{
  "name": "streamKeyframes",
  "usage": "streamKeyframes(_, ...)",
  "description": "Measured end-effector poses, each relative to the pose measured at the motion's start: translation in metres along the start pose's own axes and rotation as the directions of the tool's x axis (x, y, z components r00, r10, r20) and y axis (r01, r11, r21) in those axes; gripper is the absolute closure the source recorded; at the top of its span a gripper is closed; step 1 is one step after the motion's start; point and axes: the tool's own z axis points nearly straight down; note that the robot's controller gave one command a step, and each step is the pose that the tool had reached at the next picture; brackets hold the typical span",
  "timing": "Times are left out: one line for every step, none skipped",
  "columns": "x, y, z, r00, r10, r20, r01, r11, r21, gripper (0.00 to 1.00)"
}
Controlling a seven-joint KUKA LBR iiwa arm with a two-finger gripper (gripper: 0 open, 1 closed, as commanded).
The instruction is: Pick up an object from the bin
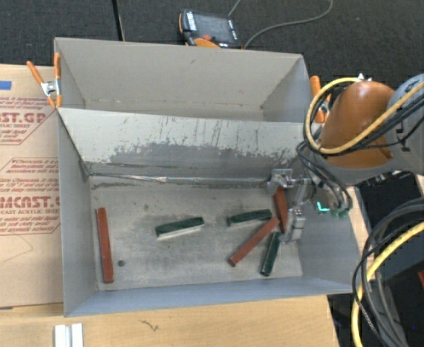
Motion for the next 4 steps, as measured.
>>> streamKeyframes(0.006, 0.046, 0.073, 0.974, -0.228, -0.002, 0.228, 0.974, -0.003, 0.00)
streamKeyframes(0.005, 0.045, 0.071, 0.974, -0.227, 0.000, 0.227, 0.974, -0.001, 1.00)
streamKeyframes(0.011, 0.073, -0.072, 0.957, -0.289, 0.010, 0.289, 0.957, 0.002, 1.00)
streamKeyframes(0.012, 0.073, -0.067, 0.957, -0.289, 0.003, 0.289, 0.957, 0.000, 0.00)
